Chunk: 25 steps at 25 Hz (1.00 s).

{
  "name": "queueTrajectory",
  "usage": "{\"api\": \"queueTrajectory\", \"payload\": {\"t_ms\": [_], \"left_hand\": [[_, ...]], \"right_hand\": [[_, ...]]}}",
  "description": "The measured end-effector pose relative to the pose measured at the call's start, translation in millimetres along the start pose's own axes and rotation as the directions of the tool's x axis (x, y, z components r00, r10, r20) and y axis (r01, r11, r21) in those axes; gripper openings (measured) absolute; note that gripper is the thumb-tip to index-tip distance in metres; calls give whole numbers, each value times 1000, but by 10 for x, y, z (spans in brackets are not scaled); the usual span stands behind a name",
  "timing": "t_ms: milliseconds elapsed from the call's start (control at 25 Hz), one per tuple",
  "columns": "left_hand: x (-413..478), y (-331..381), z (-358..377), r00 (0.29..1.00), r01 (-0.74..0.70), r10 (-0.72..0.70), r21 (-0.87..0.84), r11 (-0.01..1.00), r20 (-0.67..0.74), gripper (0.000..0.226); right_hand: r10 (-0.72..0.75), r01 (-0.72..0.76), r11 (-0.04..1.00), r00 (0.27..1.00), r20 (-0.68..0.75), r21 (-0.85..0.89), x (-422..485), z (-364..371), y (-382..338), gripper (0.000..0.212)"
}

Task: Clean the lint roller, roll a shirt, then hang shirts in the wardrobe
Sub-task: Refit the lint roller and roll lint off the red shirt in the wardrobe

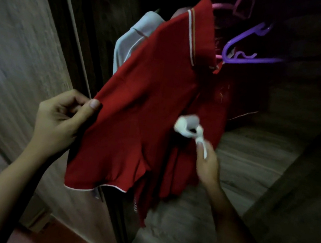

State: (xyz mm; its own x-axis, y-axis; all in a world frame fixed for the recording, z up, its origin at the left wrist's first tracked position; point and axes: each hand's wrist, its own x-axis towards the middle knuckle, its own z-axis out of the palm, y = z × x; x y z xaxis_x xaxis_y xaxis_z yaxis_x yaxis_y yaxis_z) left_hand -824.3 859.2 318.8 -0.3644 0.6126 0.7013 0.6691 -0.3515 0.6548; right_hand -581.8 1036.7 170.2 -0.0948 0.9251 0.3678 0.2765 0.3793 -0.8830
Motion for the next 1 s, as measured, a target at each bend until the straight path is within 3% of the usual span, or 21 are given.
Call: {"api": "queueTrajectory", "payload": {"t_ms": [120, 240, 360, 400, 480, 560, 600, 680, 720, 800, 880, 1000], "left_hand": [[6, -1, 1, 1000, 14, -15, -20, 1000, -12, 18], [-7, 2, 17, 1000, 16, -17, -21, 1000, -24, 20], [-16, 5, 29, 1000, 11, -11, -8, 1000, -16, 23], [-21, 4, 27, 1000, 11, -11, -12, 1000, -15, 25], [-15, 2, 15, 1000, 16, -16, -13, 1000, -13, 27], [-3, 6, 1, 1000, 20, -20, 2, 1000, -1, 25], [-4, 2, 1, 1000, 22, -22, 4, 1000, 1, 25], [-11, -23, 9, 999, 31, -31, -11, 999, -14, 25], [-15, -33, 19, 999, 34, -35, -18, 999, -23, 25], [-11, -45, 25, 998, 39, -41, -32, 999, -41, 25], [-11, -53, 24, 998, 44, -46, -54, 998, -41, 25], [-19, -73, 20, 998, 48, -50, -75, 996, -30, 23]], "right_hand": [[-140, 139, 990, 985, -97, -15, 314, 52, -369, 23], [-32, 32, 998, 999, -1, -60, -134, 343, 89, 21], [274, -230, 952, 935, 226, -203, -763, 719, 803, 52], [321, -257, 934, 910, 264, -249, -893, 794, 1022, 57], [387, -338, 916, 888, 247, -218, -1020, 840, 1151, 81], [334, -318, 940, 929, 158, -121, -964, 804, 858, 95], [280, -275, 960, 955, 98, -57, -860, 750, 612, 80], [54, -52, 998, 998, -46, 37, -562, 592, -21, 37], [-70, 76, 995, 992, -102, 62, -379, 478, -353, 27], [-181, 193, 977, 975, -128, 92, -107, 310, -927, 17], [-177, 181, 977, 983, -44, 114, -118, 252, -1249, 15], [-59, 45, 991, 992, 112, 123, -650, 407, -1194, 28]]}}
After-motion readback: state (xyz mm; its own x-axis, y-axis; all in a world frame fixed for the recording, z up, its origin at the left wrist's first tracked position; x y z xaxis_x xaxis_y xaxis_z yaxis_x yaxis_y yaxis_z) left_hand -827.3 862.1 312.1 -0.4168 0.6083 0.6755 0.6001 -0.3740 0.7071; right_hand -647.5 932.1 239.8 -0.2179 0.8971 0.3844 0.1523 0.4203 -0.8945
